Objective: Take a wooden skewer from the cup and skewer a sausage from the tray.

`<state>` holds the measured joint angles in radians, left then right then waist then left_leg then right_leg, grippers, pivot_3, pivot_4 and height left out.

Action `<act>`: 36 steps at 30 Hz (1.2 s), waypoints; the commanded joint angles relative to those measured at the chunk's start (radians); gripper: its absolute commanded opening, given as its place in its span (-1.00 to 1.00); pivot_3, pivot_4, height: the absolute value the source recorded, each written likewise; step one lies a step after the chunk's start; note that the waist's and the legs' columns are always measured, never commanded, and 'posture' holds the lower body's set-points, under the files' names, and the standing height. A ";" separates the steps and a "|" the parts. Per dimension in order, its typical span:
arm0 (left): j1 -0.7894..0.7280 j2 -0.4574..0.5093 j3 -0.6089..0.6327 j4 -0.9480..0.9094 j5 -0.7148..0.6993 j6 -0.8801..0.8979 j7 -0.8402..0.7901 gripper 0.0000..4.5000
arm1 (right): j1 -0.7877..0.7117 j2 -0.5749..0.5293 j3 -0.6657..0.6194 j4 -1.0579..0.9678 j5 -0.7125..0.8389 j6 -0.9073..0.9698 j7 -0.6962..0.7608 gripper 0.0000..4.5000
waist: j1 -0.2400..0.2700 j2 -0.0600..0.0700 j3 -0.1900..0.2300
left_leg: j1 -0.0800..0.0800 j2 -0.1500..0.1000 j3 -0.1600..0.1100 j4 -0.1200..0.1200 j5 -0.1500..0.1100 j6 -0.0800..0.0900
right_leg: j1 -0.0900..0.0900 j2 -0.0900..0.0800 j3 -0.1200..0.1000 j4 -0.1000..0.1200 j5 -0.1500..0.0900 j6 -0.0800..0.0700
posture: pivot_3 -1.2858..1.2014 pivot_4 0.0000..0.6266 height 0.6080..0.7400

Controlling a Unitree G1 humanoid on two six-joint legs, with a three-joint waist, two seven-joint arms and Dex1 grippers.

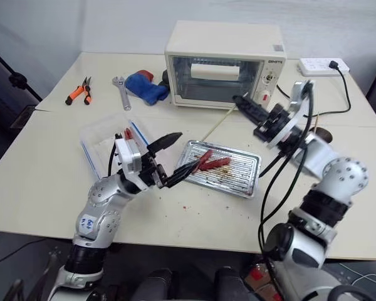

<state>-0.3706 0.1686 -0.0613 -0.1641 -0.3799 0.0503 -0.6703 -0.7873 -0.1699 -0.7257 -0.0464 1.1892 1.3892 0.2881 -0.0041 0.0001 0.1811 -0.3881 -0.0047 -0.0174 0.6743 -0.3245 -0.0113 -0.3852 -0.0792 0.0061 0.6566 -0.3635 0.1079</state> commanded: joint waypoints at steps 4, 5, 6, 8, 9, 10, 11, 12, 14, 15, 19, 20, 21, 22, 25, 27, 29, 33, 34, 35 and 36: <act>-0.045 -0.054 -0.028 0.020 0.028 -0.069 0.022 1.00 | 0.097 0.051 0.067 -0.109 0.282 -0.049 -0.228 -0.98 | -0.001 0.000 0.000 | -0.005 0.000 0.001 0.004 0.000 0.000 | -0.006 0.000 0.001 0.004 0.000 0.000 | 0.03 -0.52 1.00; -0.046 -0.058 -0.036 0.022 0.031 -0.072 0.020 1.00 | 0.109 0.052 0.083 -0.115 0.313 -0.072 -0.253 -0.98 | -0.001 0.000 0.000 | -0.006 0.000 0.001 0.004 0.000 0.000 | -0.007 0.000 0.001 0.004 0.000 0.000 | 0.03 -0.52 1.00; -0.047 -0.062 -0.042 0.024 0.036 -0.076 0.022 1.00 | 0.119 0.050 0.099 -0.119 0.342 -0.097 -0.277 -0.98 | -0.002 0.000 0.000 | -0.006 0.000 0.001 0.005 0.000 0.000 | -0.007 0.000 0.001 0.004 0.000 0.000 | 0.03 -0.52 1.00; -0.048 -0.072 -0.048 0.028 0.042 -0.086 0.029 1.00 | 0.137 0.036 0.130 -0.125 0.390 -0.138 -0.311 -0.98 | -0.003 0.000 0.000 | -0.006 0.000 0.001 0.005 0.000 0.000 | -0.007 0.000 0.001 0.004 0.000 0.000 | 0.03 -0.52 1.00; -0.050 -0.075 -0.049 0.031 0.043 -0.088 0.031 1.00 | 0.144 0.027 0.146 -0.127 0.412 -0.157 -0.326 -0.98 | -0.004 0.000 0.000 | -0.006 0.000 0.001 0.004 0.000 0.000 | -0.007 0.001 0.002 0.004 0.000 0.000 | 0.03 -0.52 1.00; -0.052 -0.080 -0.050 0.035 0.047 -0.094 0.035 1.00 | 0.152 0.020 0.162 -0.130 0.432 -0.177 -0.341 -0.98 | -0.005 0.000 0.000 | -0.006 0.000 0.001 0.004 0.000 0.000 | -0.007 0.001 0.002 0.004 0.000 0.000 | 0.03 -0.52 1.00; -0.052 -0.084 -0.051 0.039 0.049 -0.097 0.038 1.00 | 0.163 0.011 0.178 -0.135 0.452 -0.196 -0.352 -0.98 | -0.005 0.000 0.000 | -0.006 0.000 0.001 0.004 0.000 0.000 | -0.007 0.001 0.002 0.004 0.000 0.000 | 0.03 -0.52 1.00; -0.055 -0.087 -0.051 0.043 0.049 -0.100 0.039 1.00 | 0.171 0.000 0.196 -0.137 0.468 -0.215 -0.361 -0.98 | -0.005 0.000 0.000 | -0.006 0.000 0.001 0.004 0.000 0.000 | -0.007 0.001 0.002 0.004 0.000 0.000 | 0.03 -0.52 1.00; -0.057 -0.095 -0.056 0.051 0.055 -0.108 0.044 0.83 | 0.187 -0.018 0.228 -0.145 0.495 -0.250 -0.372 -1.00 | -0.005 0.000 0.000 | -0.006 0.000 0.001 0.004 0.000 0.001 | -0.007 0.001 0.002 0.004 0.000 0.000 | 0.03 -0.52 1.00; -0.058 -0.098 -0.058 0.054 0.060 -0.111 0.047 0.77 | 0.193 -0.027 0.243 -0.147 0.506 -0.266 -0.375 -1.00 | -0.005 0.000 0.000 | -0.006 0.000 0.001 0.004 0.000 0.001 | -0.007 0.001 0.002 0.004 0.000 0.000 | 0.03 -0.52 1.00; -0.067 -0.105 -0.059 0.071 0.074 -0.126 0.060 0.24 | 0.217 -0.057 0.292 -0.157 0.543 -0.324 -0.381 -1.00 | -0.004 0.000 0.000 | -0.006 0.000 0.001 0.004 0.000 0.001 | -0.007 0.001 0.002 0.004 0.000 0.000 | 0.03 -0.52 1.00; -0.070 -0.108 -0.059 0.075 0.076 -0.129 0.062 0.12 | 0.225 -0.065 0.305 -0.160 0.549 -0.335 -0.379 -1.00 | -0.004 0.000 0.000 | -0.006 0.000 0.001 0.004 0.000 0.001 | -0.007 0.001 0.002 0.004 0.000 0.000 | 0.03 -0.52 1.00; -0.072 -0.109 -0.059 0.078 0.077 -0.131 0.063 -0.02 | 0.231 -0.072 0.316 -0.162 0.554 -0.346 -0.377 -1.00 | -0.003 0.000 0.000 | -0.006 0.000 0.001 0.005 0.000 0.001 | -0.007 0.001 0.002 0.004 0.000 0.000 | 0.03 -0.52 1.00; -0.074 -0.110 -0.060 0.080 0.077 -0.133 0.063 -0.15 | 0.237 -0.079 0.327 -0.164 0.559 -0.356 -0.374 -1.00 | -0.003 0.000 0.000 | -0.006 0.000 0.001 0.005 0.000 0.001 | -0.007 0.001 0.002 0.004 0.000 0.000 | 0.03 -0.52 1.00; -0.076 -0.110 -0.062 0.087 0.077 -0.139 0.064 -0.55 | 0.246 -0.100 0.353 -0.167 0.571 -0.385 -0.367 -1.00 | -0.002 0.000 0.000 | -0.007 0.000 0.001 0.005 0.000 0.001 | -0.007 0.001 0.002 0.004 0.000 0.000 | 0.03 -0.52 1.00; -0.074 -0.110 -0.064 0.085 0.077 -0.139 0.066 -0.83 | 0.253 -0.112 0.366 -0.169 0.580 -0.403 -0.361 -1.00 | -0.001 0.000 0.000 | -0.007 0.000 0.001 0.005 0.000 0.001 | -0.007 0.001 0.002 0.003 0.000 0.000 | 0.03 -0.52 1.00; -0.072 -0.110 -0.063 0.084 0.076 -0.139 0.068 -0.98 | 0.258 -0.123 0.378 -0.169 0.594 -0.418 -0.355 -1.00 | -0.001 0.000 0.000 | -0.007 0.000 0.001 0.005 0.000 0.001 | -0.007 0.001 0.002 0.003 0.000 0.000 | 0.03 -0.52 1.00; -0.077 -0.115 -0.050 0.078 0.063 -0.127 0.086 -0.98 | 0.268 -0.151 0.393 -0.167 0.629 -0.438 -0.347 -1.00 | -0.001 0.000 0.000 | -0.007 0.000 0.001 0.005 0.000 0.002 | -0.007 0.001 0.002 0.003 0.000 0.000 | 0.03 -0.52 1.00; -0.080 -0.116 -0.045 0.074 0.057 -0.121 0.089 -1.00 | 0.270 -0.167 0.398 -0.174 0.613 -0.436 -0.321 -0.76 | 0.000 0.000 0.000 | -0.007 0.000 0.001 0.005 0.000 0.002 | -0.007 0.001 0.001 0.003 0.000 0.000 | 0.03 -0.52 1.00; -0.083 -0.116 -0.042 0.072 0.053 -0.117 0.091 -1.00 | 0.272 -0.180 0.404 -0.179 0.601 -0.436 -0.302 -0.68 | 0.000 0.000 0.000 | -0.007 0.000 0.001 0.005 0.000 0.002 | -0.007 0.001 0.001 0.003 0.000 0.000 | 0.03 -0.52 1.00; -0.085 -0.112 -0.037 0.066 0.048 -0.109 0.092 -1.00 | 0.277 -0.189 0.405 -0.184 0.575 -0.445 -0.285 -0.54 | 0.000 0.000 0.000 | -0.007 0.000 0.001 0.005 0.000 0.002 | -0.007 0.001 0.001 0.003 0.000 0.000 | 0.03 -0.52 1.00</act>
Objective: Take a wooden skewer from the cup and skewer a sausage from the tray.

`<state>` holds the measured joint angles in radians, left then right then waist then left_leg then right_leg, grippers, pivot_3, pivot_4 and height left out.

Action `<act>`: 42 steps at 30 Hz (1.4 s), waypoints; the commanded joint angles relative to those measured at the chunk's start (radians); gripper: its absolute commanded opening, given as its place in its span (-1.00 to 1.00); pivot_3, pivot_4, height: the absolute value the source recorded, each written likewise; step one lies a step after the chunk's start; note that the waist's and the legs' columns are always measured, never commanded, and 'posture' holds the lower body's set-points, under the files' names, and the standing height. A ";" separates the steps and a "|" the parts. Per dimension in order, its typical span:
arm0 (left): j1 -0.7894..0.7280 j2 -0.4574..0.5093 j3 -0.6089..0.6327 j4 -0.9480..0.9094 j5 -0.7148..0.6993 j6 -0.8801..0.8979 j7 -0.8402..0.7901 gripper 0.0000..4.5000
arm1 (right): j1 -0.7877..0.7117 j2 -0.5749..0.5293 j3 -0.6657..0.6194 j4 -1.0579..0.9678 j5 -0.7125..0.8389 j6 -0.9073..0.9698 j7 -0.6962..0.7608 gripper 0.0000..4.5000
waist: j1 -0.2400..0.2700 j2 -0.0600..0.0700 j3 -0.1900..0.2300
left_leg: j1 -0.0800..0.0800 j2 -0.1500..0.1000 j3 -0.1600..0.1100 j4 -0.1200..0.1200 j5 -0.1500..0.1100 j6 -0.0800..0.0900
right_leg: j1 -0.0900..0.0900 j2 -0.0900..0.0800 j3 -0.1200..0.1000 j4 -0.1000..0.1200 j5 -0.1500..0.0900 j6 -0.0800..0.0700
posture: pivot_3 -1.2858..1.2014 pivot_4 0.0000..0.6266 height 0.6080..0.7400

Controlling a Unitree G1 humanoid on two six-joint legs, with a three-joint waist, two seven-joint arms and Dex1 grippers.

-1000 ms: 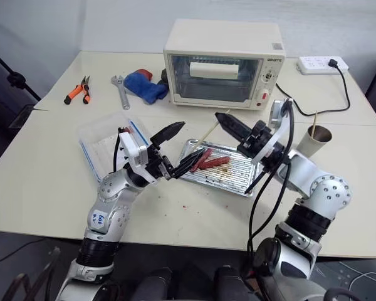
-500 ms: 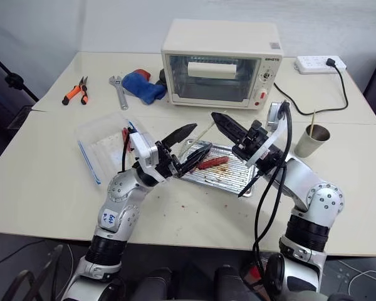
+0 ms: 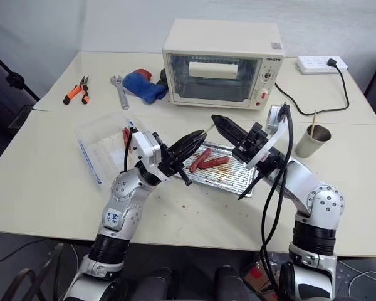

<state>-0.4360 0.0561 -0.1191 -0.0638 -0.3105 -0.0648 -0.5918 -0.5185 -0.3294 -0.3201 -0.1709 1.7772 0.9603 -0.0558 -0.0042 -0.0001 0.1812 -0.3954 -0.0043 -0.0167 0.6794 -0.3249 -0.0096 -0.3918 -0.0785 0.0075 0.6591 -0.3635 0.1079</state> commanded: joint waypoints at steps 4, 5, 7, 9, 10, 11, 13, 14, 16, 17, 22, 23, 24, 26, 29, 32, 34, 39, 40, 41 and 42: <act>-0.009 0.057 0.043 -0.081 -0.047 0.048 -0.019 -1.00 | 0.040 -0.120 0.009 -0.084 -0.222 -0.054 0.226 0.02 | 0.001 0.000 0.000 | 0.000 0.000 0.000 0.000 0.000 0.000 | 0.000 0.000 0.000 0.000 0.000 0.000 | 0.03 -0.52 1.00; 0.001 0.096 0.057 -0.104 -0.066 0.072 -0.045 -1.00 | 0.065 -0.171 0.013 -0.091 -0.290 -0.059 0.314 0.17 | 0.002 0.000 0.000 | -0.001 0.000 0.000 0.000 0.000 0.000 | 0.000 0.000 0.000 0.000 0.000 0.000 | 0.03 -0.52 1.00; 0.034 0.193 0.096 -0.156 -0.127 0.138 -0.112 -1.00 | 0.135 -0.271 0.010 -0.098 -0.410 -0.089 0.493 0.46 | 0.002 0.000 0.000 | -0.001 0.000 0.000 0.000 0.000 0.000 | 0.000 0.000 0.000 -0.001 0.000 0.000 | 0.03 -0.52 1.00; 0.065 0.275 0.128 -0.195 -0.181 0.197 -0.161 -1.00 | 0.195 -0.342 0.017 -0.101 -0.533 -0.156 0.640 0.75 | 0.002 0.000 0.000 | -0.001 0.000 0.000 -0.001 0.000 0.000 | 0.000 0.000 0.000 -0.002 0.000 0.000 | 0.03 -0.52 1.00; 0.093 0.333 0.157 -0.216 -0.213 0.231 -0.194 -1.00 | 0.251 -0.404 0.036 -0.105 -0.630 -0.223 0.759 0.89 | 0.001 0.000 0.000 | -0.001 0.000 0.000 -0.001 0.000 0.001 | 0.000 0.000 0.000 -0.002 0.000 0.000 | 0.03 -0.52 1.00; 0.121 0.386 0.188 -0.233 -0.244 0.263 -0.225 -1.00 | 0.307 -0.456 0.055 -0.105 -0.731 -0.305 0.869 0.98 | 0.001 0.000 0.000 | -0.001 0.000 0.000 -0.001 0.000 0.001 | 0.000 0.000 0.000 -0.002 0.000 0.000 | 0.03 -0.52 1.00; 0.164 0.465 0.245 -0.251 -0.294 0.312 -0.262 -1.00 | 0.397 -0.529 0.079 -0.083 -0.882 -0.447 1.041 0.98 | 0.002 0.000 0.000 | -0.001 0.000 0.000 -0.001 0.000 0.001 | 0.000 0.000 0.000 -0.003 0.000 0.000 | 0.03 -0.52 1.00; 0.187 0.500 0.277 -0.255 -0.318 0.334 -0.275 -1.00 | 0.439 -0.553 0.085 -0.060 -0.946 -0.525 1.114 0.98 | 0.002 0.000 0.000 | 0.000 0.000 0.000 -0.002 0.000 0.001 | 0.000 0.000 0.000 -0.005 0.000 0.000 | 0.03 -0.52 1.00; 0.236 0.567 0.361 -0.255 -0.376 0.386 -0.293 -1.00 | 0.517 -0.575 0.068 0.005 -1.033 -0.636 1.212 0.98 | 0.002 -0.001 0.001 | 0.001 0.000 0.000 -0.001 -0.001 0.001 | 0.001 0.000 0.000 -0.007 0.000 0.000 | 0.03 -0.52 1.00; 0.252 0.588 0.391 -0.255 -0.400 0.409 -0.298 -1.00 | 0.533 -0.564 0.049 0.032 -1.047 -0.660 1.220 0.98 | 0.002 -0.002 0.001 | 0.003 0.000 0.000 -0.001 -0.001 0.001 | 0.003 0.000 0.000 -0.007 0.000 0.000 | 0.03 -0.52 1.00; 0.313 0.643 0.464 -0.297 -0.483 0.501 -0.302 -1.00 | 0.556 -0.550 0.020 0.121 -1.118 -0.773 1.283 0.98 | 0.002 -0.002 0.001 | 0.014 0.001 -0.002 -0.005 -0.002 0.004 | 0.017 -0.001 -0.001 -0.014 0.000 0.000 | 0.03 -0.52 1.00; 0.342 0.658 0.483 -0.302 -0.496 0.519 -0.312 -1.00 | 0.554 -0.547 0.019 0.128 -1.131 -0.792 1.288 0.98 | 0.002 -0.002 0.001 | 0.015 0.001 -0.002 -0.006 -0.002 0.003 | 0.017 -0.001 -0.001 -0.014 0.000 0.000 | 0.03 -0.52 1.00; 0.374 0.671 0.504 -0.299 -0.500 0.529 -0.324 -1.00 | 0.551 -0.546 0.019 0.134 -1.141 -0.806 1.293 0.98 | 0.002 -0.002 0.001 | 0.015 0.001 -0.002 -0.007 -0.001 0.002 | 0.017 -0.001 -0.001 -0.015 0.000 0.000 | 0.03 -0.52 1.00; 0.432 0.687 0.555 -0.280 -0.494 0.528 -0.334 -1.00 | 0.529 -0.549 0.031 0.143 -1.154 -0.818 1.310 0.98 | -0.001 -0.002 0.001 | 0.017 0.000 -0.001 -0.013 0.000 0.000 | 0.017 -0.001 0.000 -0.017 0.000 0.000 | 0.03 -0.52 1.00; 0.482 0.691 0.626 -0.241 -0.493 0.524 -0.333 -1.00 | 0.453 -0.553 0.069 0.138 -1.159 -0.787 1.319 0.98 | -0.005 -0.002 0.001 | 0.018 0.001 -0.001 -0.015 0.000 0.000 | 0.017 -0.001 -0.001 -0.018 0.000 -0.001 | 0.03 -0.52 1.00; 0.510 0.685 0.680 -0.201 -0.489 0.516 -0.330 -1.00 | 0.274 -0.563 0.182 0.096 -1.187 -0.658 1.284 0.98 | -0.014 -0.002 0.002 | 0.020 0.001 0.000 -0.015 0.001 -0.002 | 0.018 -0.001 0.000 -0.017 0.000 -0.001 | 0.03 -0.52 1.00; 0.506 0.673 0.688 -0.196 -0.487 0.512 -0.314 -1.00 | 0.137 -0.543 0.273 0.092 -1.230 -0.570 1.249 0.98 | -0.021 -0.002 0.002 | 0.021 0.001 -0.001 -0.015 0.001 -0.002 | 0.018 -0.002 0.000 -0.016 0.000 -0.001 | 0.03 -0.52 1.00; 0.476 0.631 0.650 -0.210 -0.463 0.492 -0.273 -1.00 | -0.150 -0.414 0.508 0.229 -1.431 -0.507 1.188 0.98 | -0.024 -0.002 0.002 | 0.021 0.002 -0.002 -0.018 0.001 -0.004 | 0.016 -0.002 -0.001 -0.016 -0.002 -0.004 | 0.03 -0.52 1.00; 0.472 0.621 0.640 -0.218 -0.460 0.490 -0.266 -1.00 | -0.188 -0.383 0.540 0.272 -1.471 -0.519 1.178 0.98 | -0.022 -0.002 0.002 | 0.020 0.002 -0.002 -0.018 0.001 -0.004 | 0.015 -0.002 -0.001 -0.016 -0.002 -0.004 | 0.03 -0.52 1.00; 0.468 0.612 0.627 -0.226 -0.453 0.485 -0.259 -1.00 | -0.225 -0.351 0.571 0.322 -1.511 -0.540 1.168 0.98 | -0.022 -0.002 0.002 | 0.020 0.001 -0.002 -0.018 0.001 -0.004 | 0.015 -0.002 -0.002 -0.016 -0.002 -0.004 | 0.03 -0.52 1.00; 0.464 0.606 0.618 -0.233 -0.448 0.481 -0.252 -1.00 | -0.250 -0.329 0.591 0.361 -1.538 -0.555 1.167 0.98 | -0.021 -0.002 0.002 | 0.019 0.001 -0.002 -0.018 0.000 -0.004 | 0.014 -0.002 -0.002 -0.016 -0.002 -0.003 | 0.03 -0.52 1.00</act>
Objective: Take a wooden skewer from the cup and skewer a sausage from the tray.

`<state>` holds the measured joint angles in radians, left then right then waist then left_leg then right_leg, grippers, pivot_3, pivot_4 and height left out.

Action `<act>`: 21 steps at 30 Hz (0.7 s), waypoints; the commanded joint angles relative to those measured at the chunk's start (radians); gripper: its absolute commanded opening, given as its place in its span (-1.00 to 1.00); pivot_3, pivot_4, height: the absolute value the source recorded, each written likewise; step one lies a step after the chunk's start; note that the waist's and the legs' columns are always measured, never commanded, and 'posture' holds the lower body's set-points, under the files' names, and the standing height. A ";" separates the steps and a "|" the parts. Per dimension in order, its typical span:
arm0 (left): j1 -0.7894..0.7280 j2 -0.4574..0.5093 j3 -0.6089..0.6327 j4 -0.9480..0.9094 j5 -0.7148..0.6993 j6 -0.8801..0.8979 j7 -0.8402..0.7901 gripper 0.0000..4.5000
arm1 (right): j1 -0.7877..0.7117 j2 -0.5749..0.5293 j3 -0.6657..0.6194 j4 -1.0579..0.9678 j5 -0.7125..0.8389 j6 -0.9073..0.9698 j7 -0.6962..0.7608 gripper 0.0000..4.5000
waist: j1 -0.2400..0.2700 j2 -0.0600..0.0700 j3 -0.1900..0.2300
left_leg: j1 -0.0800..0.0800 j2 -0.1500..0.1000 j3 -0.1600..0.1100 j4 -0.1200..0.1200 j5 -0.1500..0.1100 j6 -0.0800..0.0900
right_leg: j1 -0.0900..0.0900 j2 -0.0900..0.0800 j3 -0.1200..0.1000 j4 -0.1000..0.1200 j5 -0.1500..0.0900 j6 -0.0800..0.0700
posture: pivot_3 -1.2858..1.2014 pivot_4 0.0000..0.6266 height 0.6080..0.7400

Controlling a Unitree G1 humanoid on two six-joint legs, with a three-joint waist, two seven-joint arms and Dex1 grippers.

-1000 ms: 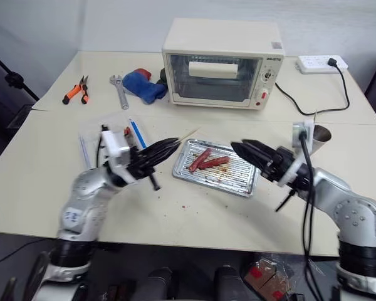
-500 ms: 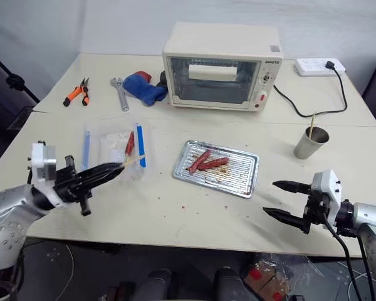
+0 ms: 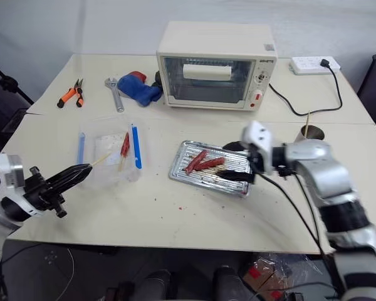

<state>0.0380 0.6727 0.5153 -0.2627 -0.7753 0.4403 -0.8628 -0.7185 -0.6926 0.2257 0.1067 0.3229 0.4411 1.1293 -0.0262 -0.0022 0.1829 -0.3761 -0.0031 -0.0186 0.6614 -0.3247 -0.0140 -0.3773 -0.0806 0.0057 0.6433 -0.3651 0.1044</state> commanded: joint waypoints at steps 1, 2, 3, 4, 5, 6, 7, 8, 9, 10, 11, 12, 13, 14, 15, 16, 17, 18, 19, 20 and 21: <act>-0.014 -0.019 -0.024 -0.042 0.015 -0.025 0.028 -1.00 | -0.079 0.061 0.066 0.127 -0.112 -0.054 -0.022 0.98 | 0.000 0.000 0.000 | -0.001 -0.001 0.000 0.000 0.000 0.000 | 0.000 -0.001 0.000 0.000 0.000 0.000 | 0.03 -0.52 1.00; -0.017 -0.024 -0.030 -0.048 0.015 -0.026 0.035 -1.00 | -0.104 0.086 0.079 0.166 -0.132 -0.078 -0.022 0.98 | 0.000 0.000 0.000 | -0.002 -0.001 0.000 0.001 -0.001 0.001 | -0.001 -0.001 0.000 0.001 0.000 0.000 | 0.03 -0.52 1.00; -0.018 -0.030 -0.033 -0.052 0.015 -0.028 0.040 -1.00 | -0.128 0.110 0.089 0.199 -0.148 -0.085 -0.024 0.98 | -0.001 0.000 0.000 | -0.003 -0.001 0.000 0.001 -0.002 0.002 | -0.001 -0.001 0.000 0.001 0.000 0.000 | 0.03 -0.52 1.00; -0.018 -0.034 -0.037 -0.057 0.015 -0.029 0.044 -1.00 | -0.146 0.127 0.097 0.228 -0.164 -0.101 -0.021 0.98 | -0.003 0.000 0.000 | -0.003 -0.001 0.001 0.002 -0.002 0.003 | -0.001 -0.001 0.000 0.002 0.000 0.001 | 0.03 -0.52 1.00; -0.016 -0.037 -0.041 -0.062 0.016 -0.031 0.048 -1.00 | -0.159 0.141 0.103 0.250 -0.176 -0.122 -0.010 0.98 | -0.004 0.000 0.000 | -0.003 -0.001 0.001 0.003 -0.002 0.003 | -0.001 -0.001 0.000 0.002 0.000 0.001 | 0.03 -0.52 1.00; -0.014 -0.040 -0.044 -0.066 0.017 -0.032 0.051 -1.00 | -0.170 0.150 0.109 0.267 -0.187 -0.127 0.002 0.98 | -0.005 0.000 0.000 | -0.003 -0.002 0.001 0.003 -0.002 0.003 | -0.001 -0.001 -0.001 0.002 0.001 0.001 | 0.03 -0.52 1.00; -0.012 -0.043 -0.047 -0.071 0.018 -0.033 0.054 -1.00 | -0.179 0.156 0.115 0.281 -0.195 -0.133 0.018 0.98 | -0.005 0.000 0.000 | -0.003 -0.001 0.001 0.003 -0.002 0.003 | -0.001 -0.001 -0.001 0.002 0.001 0.001 | 0.03 -0.52 1.00; -0.011 -0.045 -0.048 -0.074 0.019 -0.033 0.057 -1.00 | -0.187 0.164 0.120 0.293 -0.199 -0.134 0.033 0.98 | -0.005 0.000 0.000 | -0.003 -0.001 0.000 0.003 -0.002 0.003 | -0.001 0.000 -0.001 0.002 0.001 0.001 | 0.03 -0.52 1.00; -0.010 -0.047 -0.049 -0.076 0.019 -0.034 0.059 -1.00 | -0.192 0.170 0.122 0.303 -0.202 -0.134 0.043 0.98 | -0.005 0.000 0.000 | -0.003 -0.001 0.000 0.003 -0.002 0.002 | -0.001 0.000 -0.001 0.002 0.001 0.001 | 0.03 -0.52 1.00; -0.010 -0.047 -0.051 -0.077 0.019 -0.035 0.061 -1.00 | -0.197 0.175 0.124 0.313 -0.208 -0.134 0.051 0.98 | -0.005 0.000 0.000 | -0.003 -0.001 0.000 0.003 -0.002 0.002 | -0.001 0.000 -0.001 0.001 0.001 0.001 | 0.03 -0.52 1.00; -0.011 -0.048 -0.052 -0.078 0.020 -0.036 0.063 -1.00 | -0.200 0.183 0.130 0.329 -0.213 -0.136 0.064 0.91 | -0.005 0.000 0.000 | -0.003 -0.001 0.000 0.003 -0.002 0.002 | -0.001 0.000 -0.001 0.001 0.001 0.001 | 0.03 -0.52 1.00; -0.012 -0.048 -0.055 -0.079 0.021 -0.037 0.065 -1.00 | -0.204 0.193 0.132 0.348 -0.218 -0.145 0.075 0.81 | -0.005 0.000 0.000 | -0.003 -0.001 0.000 0.004 -0.001 0.002 | -0.001 0.000 -0.001 0.001 0.001 0.001 | 0.03 -0.52 1.00; -0.014 -0.046 -0.059 -0.080 0.023 -0.039 0.066 -1.00 | -0.209 0.203 0.133 0.366 -0.225 -0.151 0.080 0.71 | -0.005 0.000 0.000 | -0.003 -0.001 0.000 0.005 -0.001 0.002 | -0.001 0.000 -0.001 0.001 0.000 0.001 | 0.03 -0.52 1.00; -0.017 -0.046 -0.061 -0.082 0.024 -0.039 0.068 -1.00 | -0.213 0.209 0.134 0.382 -0.233 -0.153 0.090 0.59 | -0.005 0.000 0.000 | -0.003 -0.001 0.001 0.005 -0.001 0.002 | -0.001 0.000 -0.001 0.001 0.001 0.001 | 0.03 -0.52 1.00; -0.020 -0.045 -0.063 -0.084 0.024 -0.038 0.070 -1.00 | -0.217 0.214 0.136 0.394 -0.241 -0.158 0.101 0.42 | -0.005 0.000 0.000 | -0.003 -0.001 0.001 0.005 -0.001 0.001 | -0.001 0.000 -0.001 0.002 0.001 0.001 | 0.03 -0.52 1.00; -0.022 -0.045 -0.064 -0.085 0.024 -0.038 0.070 -1.00 | -0.220 0.220 0.136 0.406 -0.249 -0.163 0.102 0.27 | -0.005 0.000 0.000 | -0.003 -0.001 0.001 0.005 0.000 0.001 | -0.001 0.000 -0.001 0.002 0.001 0.001 | 0.03 -0.52 1.00; -0.024 -0.045 -0.064 -0.086 0.025 -0.038 0.071 -1.00 | -0.223 0.223 0.137 0.414 -0.256 -0.167 0.105 0.12 | -0.005 0.000 0.000 | -0.002 -0.001 0.001 0.005 0.000 0.001 | -0.001 0.000 -0.001 0.003 0.000 0.001 | 0.03 -0.52 1.00; -0.025 -0.045 -0.065 -0.086 0.026 -0.039 0.070 -1.00 | -0.226 0.227 0.137 0.421 -0.262 -0.170 0.106 0.00 | -0.005 0.000 0.000 | -0.002 -0.001 0.001 0.005 0.000 0.001 | -0.001 0.000 -0.001 0.003 0.000 0.001 | 0.03 -0.52 1.00; -0.026 -0.045 -0.065 -0.086 0.026 -0.039 0.070 -1.00 | -0.227 0.230 0.135 0.425 -0.267 -0.173 0.107 0.00 | -0.006 0.000 0.000 | -0.002 -0.001 0.001 0.005 0.000 0.000 | -0.001 0.000 -0.001 0.003 0.000 0.001 | 0.03 -0.52 1.00; -0.026 -0.044 -0.066 -0.086 0.027 -0.040 0.070 -1.00 | -0.228 0.234 0.132 0.429 -0.270 -0.177 0.107 0.00 | -0.006 0.000 0.000 | -0.002 -0.001 0.001 0.005 0.000 0.000 | -0.001 0.000 -0.001 0.003 0.000 0.001 | 0.03 -0.52 1.00; -0.029 -0.044 -0.067 -0.084 0.028 -0.040 0.069 -1.00 | -0.231 0.238 0.132 0.433 -0.276 -0.183 0.106 0.00 | -0.006 0.000 0.000 | -0.002 -0.001 0.001 0.004 0.000 0.000 | -0.001 0.000 -0.001 0.003 0.000 0.001 | 0.03 -0.52 1.00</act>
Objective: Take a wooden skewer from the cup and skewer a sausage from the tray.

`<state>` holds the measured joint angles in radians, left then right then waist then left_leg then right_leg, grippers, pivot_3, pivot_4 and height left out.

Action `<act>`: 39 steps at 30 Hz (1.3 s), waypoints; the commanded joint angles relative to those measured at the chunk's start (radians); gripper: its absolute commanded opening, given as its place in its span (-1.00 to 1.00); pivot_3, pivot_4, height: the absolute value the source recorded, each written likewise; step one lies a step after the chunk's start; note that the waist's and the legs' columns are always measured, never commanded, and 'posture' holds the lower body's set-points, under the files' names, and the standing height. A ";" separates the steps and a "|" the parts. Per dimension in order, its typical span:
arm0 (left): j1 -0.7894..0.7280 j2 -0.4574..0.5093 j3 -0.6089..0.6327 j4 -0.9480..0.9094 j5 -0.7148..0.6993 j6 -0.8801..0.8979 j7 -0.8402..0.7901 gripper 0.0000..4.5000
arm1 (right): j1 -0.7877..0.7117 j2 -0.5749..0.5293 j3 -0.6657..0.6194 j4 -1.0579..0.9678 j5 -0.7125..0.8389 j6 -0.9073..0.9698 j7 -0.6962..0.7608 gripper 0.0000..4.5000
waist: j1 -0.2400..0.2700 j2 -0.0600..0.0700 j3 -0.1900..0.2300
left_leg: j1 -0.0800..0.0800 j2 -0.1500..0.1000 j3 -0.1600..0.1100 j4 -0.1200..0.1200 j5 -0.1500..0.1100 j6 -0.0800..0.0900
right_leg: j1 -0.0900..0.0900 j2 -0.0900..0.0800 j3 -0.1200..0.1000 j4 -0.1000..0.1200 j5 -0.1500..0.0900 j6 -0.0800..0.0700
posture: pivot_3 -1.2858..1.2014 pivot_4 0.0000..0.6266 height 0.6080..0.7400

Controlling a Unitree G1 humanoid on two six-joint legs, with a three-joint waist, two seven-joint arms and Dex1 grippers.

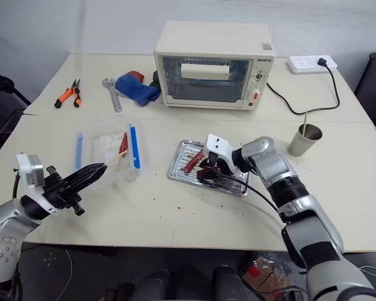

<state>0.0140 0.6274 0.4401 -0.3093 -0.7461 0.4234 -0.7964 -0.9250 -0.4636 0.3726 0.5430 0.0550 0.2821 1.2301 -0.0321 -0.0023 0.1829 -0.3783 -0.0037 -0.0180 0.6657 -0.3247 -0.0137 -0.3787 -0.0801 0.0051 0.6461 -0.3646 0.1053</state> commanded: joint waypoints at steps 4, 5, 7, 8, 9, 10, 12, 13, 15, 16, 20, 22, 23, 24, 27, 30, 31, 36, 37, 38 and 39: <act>-0.013 0.004 0.002 -0.034 0.002 -0.024 -0.001 -1.00 | -0.024 0.005 -0.009 0.001 -0.029 -0.049 0.022 0.00 | 0.000 0.000 0.000 | 0.000 0.000 0.000 0.000 0.000 0.000 | 0.000 0.000 0.000 0.000 0.000 0.000 | 0.03 -0.52 1.00; -0.014 0.005 0.002 -0.033 0.002 -0.025 -0.002 -1.00 | -0.022 0.002 -0.008 -0.002 -0.034 -0.052 0.027 0.00 | 0.000 0.000 0.000 | 0.000 0.000 0.000 0.000 0.000 0.000 | 0.000 0.000 0.000 0.000 0.000 0.000 | 0.03 -0.52 1.00; -0.015 0.006 0.001 -0.031 0.003 -0.025 -0.005 -1.00 | -0.017 -0.002 -0.011 -0.007 -0.040 -0.051 0.034 0.00 | 0.000 0.000 0.000 | 0.000 0.000 0.000 0.000 0.000 0.000 | 0.000 0.000 0.000 0.000 0.000 0.000 | 0.03 -0.52 1.00; -0.016 0.007 0.001 -0.030 0.004 -0.025 -0.006 -1.00 | -0.016 -0.002 -0.013 -0.009 -0.042 -0.049 0.037 0.00 | 0.000 0.000 0.000 | 0.000 0.000 0.000 0.000 0.000 0.000 | 0.000 0.000 0.000 0.000 0.000 0.000 | 0.03 -0.52 1.00; -0.017 0.007 0.000 -0.029 0.005 -0.025 -0.007 -1.00 | -0.015 -0.002 -0.016 -0.011 -0.043 -0.047 0.037 0.00 | 0.000 0.000 0.000 | 0.000 0.000 0.000 0.000 0.000 0.000 | 0.000 0.000 0.000 0.000 0.000 0.000 | 0.03 -0.52 1.00; -0.018 0.008 -0.002 -0.029 0.006 -0.025 -0.008 -1.00 | -0.012 -0.004 -0.018 -0.015 -0.042 -0.045 0.039 0.00 | 0.000 0.000 0.000 | 0.000 0.000 0.000 0.000 0.000 0.000 | 0.000 0.000 0.000 0.000 0.000 0.000 | 0.03 -0.52 1.00; -0.019 0.009 -0.004 -0.028 0.006 -0.025 -0.009 -1.00 | -0.008 -0.008 -0.020 -0.022 -0.043 -0.043 0.039 0.00 | 0.000 0.000 0.000 | 0.000 0.000 0.000 0.000 0.000 0.000 | 0.000 0.000 0.000 0.000 0.000 0.000 | 0.03 -0.52 1.00; -0.020 0.010 -0.005 -0.027 0.007 -0.026 -0.010 -1.00 | -0.006 -0.013 -0.021 -0.026 -0.047 -0.044 0.037 0.00 | 0.000 0.000 0.000 | 0.000 0.000 0.000 0.000 0.000 0.000 | 0.000 0.000 0.000 0.000 0.000 0.000 | 0.03 -0.52 1.00; -0.021 0.011 -0.008 -0.024 0.008 -0.029 -0.013 -1.00 | -0.002 -0.021 -0.025 -0.031 -0.055 -0.046 0.020 -0.28 | 0.000 0.000 0.000 | 0.000 0.000 0.000 0.000 0.000 0.000 | 0.000 0.000 0.000 0.000 0.000 0.000 | 0.03 -0.52 1.00; -0.022 0.011 -0.010 -0.023 0.008 -0.030 -0.014 -1.00 | 0.000 -0.024 -0.026 -0.033 -0.057 -0.045 0.017 -0.40 | 0.000 0.000 0.000 | 0.000 0.000 0.000 0.000 0.000 0.000 | 0.000 0.000 0.000 0.000 0.000 0.000 | 0.03 -0.52 1.00; -0.025 0.009 -0.019 -0.021 0.012 -0.034 -0.017 -1.00 | 0.008 -0.030 -0.034 -0.043 -0.060 -0.039 0.000 -0.40 | 0.000 0.000 0.000 | 0.000 0.000 0.000 0.000 0.000 0.000 | 0.000 0.000 0.000 0.000 0.000 0.000 | 0.03 -0.52 1.00; -0.025 0.008 -0.022 -0.021 0.013 -0.036 -0.019 -1.00 | 0.011 -0.033 -0.036 -0.048 -0.065 -0.036 -0.004 -0.40 | 0.000 0.000 0.000 | 0.000 0.000 0.000 0.000 0.000 0.000 | 0.000 0.000 0.000 0.000 0.000 0.000 | 0.03 -0.52 1.00; -0.026 0.009 -0.023 -0.020 0.013 -0.037 -0.020 -1.00 | 0.012 -0.034 -0.036 -0.049 -0.067 -0.036 -0.005 -0.40 | 0.000 0.000 0.000 | 0.000 0.000 0.000 0.000 0.000 0.000 | 0.000 0.000 0.000 0.000 0.000 0.000 | 0.03 -0.52 1.00; -0.027 0.009 -0.025 -0.019 0.014 -0.038 -0.021 -1.00 | 0.013 -0.035 -0.037 -0.050 -0.067 -0.035 -0.004 -0.40 | 0.000 0.000 0.000 | 0.000 0.000 0.000 0.000 0.000 0.000 | 0.000 0.000 0.000 0.000 0.000 0.000 | 0.03 -0.52 1.00; -0.030 0.011 -0.029 -0.015 0.016 -0.040 -0.027 -1.00 | 0.017 -0.037 -0.036 -0.052 -0.064 -0.028 0.010 -0.40 | 0.000 0.000 0.000 | 0.000 0.000 0.000 0.000 0.000 0.000 | 0.000 0.000 0.000 0.000 0.000 0.000 | 0.03 -0.52 1.00; -0.033 0.015 -0.034 -0.013 0.020 -0.041 -0.034 -1.00 | 0.023 -0.036 -0.041 -0.059 -0.059 -0.022 0.009 -0.64 | 0.001 0.000 0.000 | 0.000 0.000 0.000 0.000 0.000 0.000 | 0.000 0.000 0.000 0.000 0.000 0.000 | 0.03 -0.52 1.00; -0.033 0.015 -0.036 -0.014 0.022 -0.041 -0.036 -1.00 | 0.025 -0.036 -0.044 -0.061 -0.059 -0.022 0.007 -0.78 | 0.001 0.000 0.000 | 0.000 0.000 0.000 0.000 0.000 0.000 | 0.000 0.000 0.000 0.000 0.000 0.000 | 0.03 -0.52 1.00; -0.032 0.050 -0.077 -0.031 0.054 -0.048 -0.089 -1.00 | 0.038 -0.053 -0.072 -0.140 -0.023 -0.011 0.042 -0.87 | 0.001 0.000 0.000 | 0.000 0.000 0.000 0.000 0.000 0.000 | 0.000 0.000 0.000 0.000 0.000 0.000 | 0.03 -0.52 1.00; -0.031 0.064 -0.098 -0.044 0.068 -0.051 -0.110 -1.00 | 0.042 -0.063 -0.079 -0.175 -0.006 -0.016 0.065 -0.87 | 0.001 0.000 0.000 | 0.000 0.000 0.000 -0.001 0.000 0.000 | 0.000 0.000 0.000 0.000 0.000 0.000 | 0.03 -0.52 1.00; -0.032 0.077 -0.116 -0.054 0.082 -0.057 -0.127 -1.00 | 0.046 -0.071 -0.085 -0.205 0.013 -0.017 0.085 -0.87 | 0.001 0.000 0.000 | 0.000 0.000 0.000 -0.001 0.000 0.000 | 0.000 0.000 0.000 -0.001 0.000 0.000 | 0.03 -0.52 1.00; -0.034 0.088 -0.136 -0.063 0.093 -0.063 -0.143 -1.00 | 0.053 -0.080 -0.092 -0.239 0.037 -0.018 0.109 -0.87 | 0.001 0.000 0.000 | 0.000 0.000 0.000 -0.001 0.000 0.000 | 0.000 0.000 0.000 -0.001 0.000 0.000 | 0.03 -0.52 1.00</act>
<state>-0.0151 0.6950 0.3270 -0.3179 -0.6711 0.3889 -0.9052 -0.8719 -0.5260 0.3247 0.3900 0.0378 0.2685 1.2985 -0.0311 -0.0023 0.1830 -0.3783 -0.0038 -0.0179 0.6646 -0.3248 -0.0137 -0.3787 -0.0803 0.0052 0.6452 -0.3646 0.1054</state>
